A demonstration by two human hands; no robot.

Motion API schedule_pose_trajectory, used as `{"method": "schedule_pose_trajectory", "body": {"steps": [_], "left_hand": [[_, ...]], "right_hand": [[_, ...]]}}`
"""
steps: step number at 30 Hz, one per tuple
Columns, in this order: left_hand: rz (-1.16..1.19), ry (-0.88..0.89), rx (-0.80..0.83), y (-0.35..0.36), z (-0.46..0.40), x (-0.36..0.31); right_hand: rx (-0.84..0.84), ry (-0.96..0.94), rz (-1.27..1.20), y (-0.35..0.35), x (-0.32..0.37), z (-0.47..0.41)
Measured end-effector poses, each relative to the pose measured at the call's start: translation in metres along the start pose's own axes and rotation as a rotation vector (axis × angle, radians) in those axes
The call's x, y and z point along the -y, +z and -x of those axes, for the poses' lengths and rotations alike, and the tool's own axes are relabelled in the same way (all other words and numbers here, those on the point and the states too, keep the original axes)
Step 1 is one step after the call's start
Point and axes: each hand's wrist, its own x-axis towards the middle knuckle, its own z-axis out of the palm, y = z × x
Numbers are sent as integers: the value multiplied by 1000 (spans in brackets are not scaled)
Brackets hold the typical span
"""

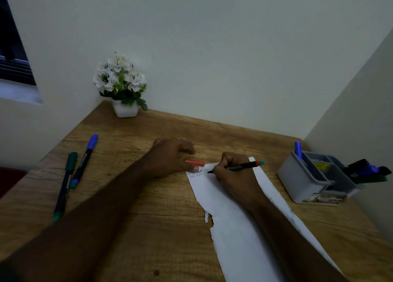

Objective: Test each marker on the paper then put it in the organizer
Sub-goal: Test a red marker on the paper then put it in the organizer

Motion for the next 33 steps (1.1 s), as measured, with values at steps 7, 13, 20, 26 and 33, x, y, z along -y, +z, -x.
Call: {"method": "schedule_pose_trajectory", "body": {"steps": [7, 13, 20, 26, 33], "left_hand": [[-6, -2, 4, -1, 0, -2], [-8, -5, 15, -1, 0, -1], [31, -6, 14, -4, 2, -3], [-10, -20, 16, -1, 1, -4], [15, -32, 34, -3, 2, -4]], "right_hand": [[22, -11, 12, 3, 1, -2], [27, -31, 27, 4, 0, -3], [14, -51, 47, 5, -1, -5], [-5, -23, 77, 4, -3, -4], [6, -32, 68, 5, -3, -4]]}}
